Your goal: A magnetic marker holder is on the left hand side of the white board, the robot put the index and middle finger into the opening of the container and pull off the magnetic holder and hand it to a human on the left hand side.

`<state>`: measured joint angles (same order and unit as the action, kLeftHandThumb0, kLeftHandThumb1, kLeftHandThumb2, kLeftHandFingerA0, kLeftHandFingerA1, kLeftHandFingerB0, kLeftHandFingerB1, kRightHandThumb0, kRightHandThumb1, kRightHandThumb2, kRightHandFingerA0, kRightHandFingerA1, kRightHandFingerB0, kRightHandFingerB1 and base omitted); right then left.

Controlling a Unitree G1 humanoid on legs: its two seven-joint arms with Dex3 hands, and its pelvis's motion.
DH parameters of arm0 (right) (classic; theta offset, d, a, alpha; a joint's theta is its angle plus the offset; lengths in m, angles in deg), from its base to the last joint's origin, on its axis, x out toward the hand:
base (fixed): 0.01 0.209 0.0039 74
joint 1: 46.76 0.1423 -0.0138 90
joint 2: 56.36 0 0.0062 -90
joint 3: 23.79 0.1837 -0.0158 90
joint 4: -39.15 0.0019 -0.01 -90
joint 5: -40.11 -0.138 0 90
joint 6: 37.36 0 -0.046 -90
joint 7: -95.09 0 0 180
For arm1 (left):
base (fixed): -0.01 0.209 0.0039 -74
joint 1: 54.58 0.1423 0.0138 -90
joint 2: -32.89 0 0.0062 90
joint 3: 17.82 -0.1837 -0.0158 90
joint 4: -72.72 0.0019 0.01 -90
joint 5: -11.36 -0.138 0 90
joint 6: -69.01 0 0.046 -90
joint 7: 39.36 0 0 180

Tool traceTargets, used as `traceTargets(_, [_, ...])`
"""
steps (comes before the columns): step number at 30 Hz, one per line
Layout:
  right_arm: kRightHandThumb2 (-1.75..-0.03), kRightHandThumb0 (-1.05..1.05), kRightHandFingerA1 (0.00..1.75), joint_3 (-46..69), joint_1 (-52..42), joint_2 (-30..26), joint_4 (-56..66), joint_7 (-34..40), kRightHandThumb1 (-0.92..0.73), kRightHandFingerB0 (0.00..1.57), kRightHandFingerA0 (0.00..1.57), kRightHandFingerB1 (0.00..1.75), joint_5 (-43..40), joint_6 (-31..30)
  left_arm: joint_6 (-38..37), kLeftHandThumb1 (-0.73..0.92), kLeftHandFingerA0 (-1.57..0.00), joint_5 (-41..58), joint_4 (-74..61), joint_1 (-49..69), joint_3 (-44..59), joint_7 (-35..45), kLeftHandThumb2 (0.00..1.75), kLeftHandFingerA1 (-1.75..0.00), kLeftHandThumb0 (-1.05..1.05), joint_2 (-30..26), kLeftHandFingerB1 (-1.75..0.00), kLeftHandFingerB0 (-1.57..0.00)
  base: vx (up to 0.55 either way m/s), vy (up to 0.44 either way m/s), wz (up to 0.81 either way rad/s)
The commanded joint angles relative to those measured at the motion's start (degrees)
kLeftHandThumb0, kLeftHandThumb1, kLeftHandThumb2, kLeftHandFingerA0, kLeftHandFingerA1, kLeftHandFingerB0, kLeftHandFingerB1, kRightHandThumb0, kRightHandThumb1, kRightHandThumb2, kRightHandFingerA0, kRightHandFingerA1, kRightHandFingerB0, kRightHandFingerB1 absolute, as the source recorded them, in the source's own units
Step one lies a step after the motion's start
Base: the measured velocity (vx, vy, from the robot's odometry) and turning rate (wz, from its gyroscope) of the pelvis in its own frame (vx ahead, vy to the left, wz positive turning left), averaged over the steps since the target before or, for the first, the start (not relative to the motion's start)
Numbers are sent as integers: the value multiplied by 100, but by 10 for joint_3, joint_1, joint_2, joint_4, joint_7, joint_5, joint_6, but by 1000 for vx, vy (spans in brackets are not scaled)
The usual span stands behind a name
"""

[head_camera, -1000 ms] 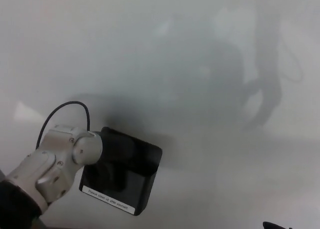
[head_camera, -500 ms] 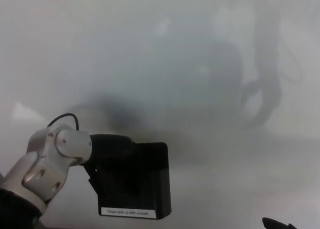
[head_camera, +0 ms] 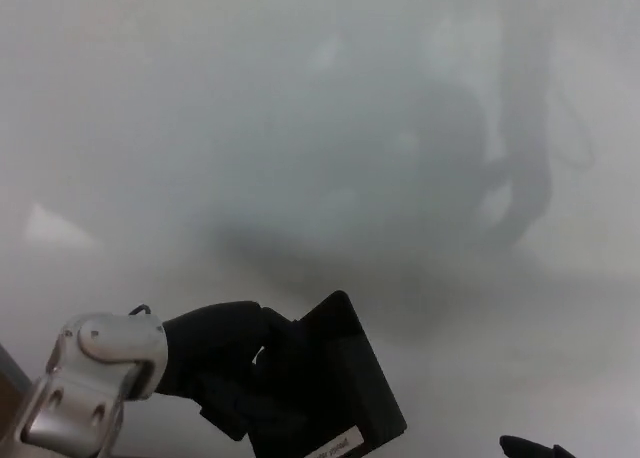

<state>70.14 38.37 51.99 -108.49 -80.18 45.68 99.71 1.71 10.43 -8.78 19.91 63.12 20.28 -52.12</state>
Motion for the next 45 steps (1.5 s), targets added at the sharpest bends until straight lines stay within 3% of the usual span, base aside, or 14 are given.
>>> traceTargets(1, [-61,-41,50,4,-32,15,34,-51,-70,65,82,45,-50,16,218,62,-92,410,-65,154,214,94,61,-152,-23,90,-81,-95,0,0,0])
traceTargets(5, [-61,-40,51,1,-38,15,37,-51,-71,65,81,45,-45,16,210,64,-92,408,-70,182,220,96,59,-149,-27,101,-88,-90,0,0,0])
traceTargets(6, [-61,-42,50,0,-40,15,35,-50,-70,66,84,45,-42,19,205,65,-99,417,-54,193,232,111,59,-130,-35,105,-79,-90,0,0,0])
traceTargets(8, [-61,-42,50,0,-44,16,35,-53,-71,65,85,45,-43,18,207,65,-103,430,-49,201,246,119,60,-122,-36,108,-80,-90,0,0,0])
traceTargets(11, [-62,-42,49,1,-48,19,37,-63,-71,65,86,45,-49,12,219,65,-104,460,-44,201,270,143,60,-125,-33,106,-69,-92,0,0,0])
traceTargets(12, [-61,-42,50,3,-42,21,36,-68,-70,66,84,45,-55,8,226,58,-108,478,-40,194,286,149,58,-120,-39,105,-55,-93,0,0,0])
traceTargets(21, [-61,-44,52,17,-37,22,40,-85,-70,64,82,46,-77,-3,272,61,-106,576,-79,213,360,146,58,-124,-37,91,-57,-87,0,0,0])
traceTargets(24, [-61,-44,51,11,-32,15,43,-72,-71,63,85,45,-58,-5,280,59,-97,621,-96,218,398,121,58,-111,-37,86,-56,-82,0,0,0])
traceTargets(27, [-61,-44,51,13,-35,18,43,-80,-71,63,85,45,-65,-6,287,59,-97,633,-103,226,410,115,58,-111,-37,85,-56,-82,0,0,0])
traceTargets(28, [-61,-41,51,13,-34,17,42,-80,-71,64,83,45,-64,-5,283,60,-98,640,-108,230,418,107,60,-126,-41,88,-59,-83,0,0,0])
traceTargets(33, [-61,-40,51,15,-40,22,39,-87,-70,65,84,46,-70,-3,299,64,-97,667,-124,256,438,78,59,-118,-40,94,-65,-82,0,0,0])
traceTargets(34, [-61,-42,52,16,-35,23,38,-86,-71,63,84,46,-70,-7,307,67,-92,680,-120,257,442,71,60,-129,-42,98,-62,-77,0,0,0])
traceTargets(36, [-61,-41,53,16,-32,26,39,-86,-70,64,82,46,-71,-12,317,68,-91,705,-121,266,451,57,60,-132,-42,108,-61,-76,0,0,0])
traceTargets(45, [-61,-40,51,15,-54,20,40,-80,-71,65,86,46,-63,5,324,70,-89,742,-144,297,461,65,61,-127,-42,122,-70,-74,0,0,0])
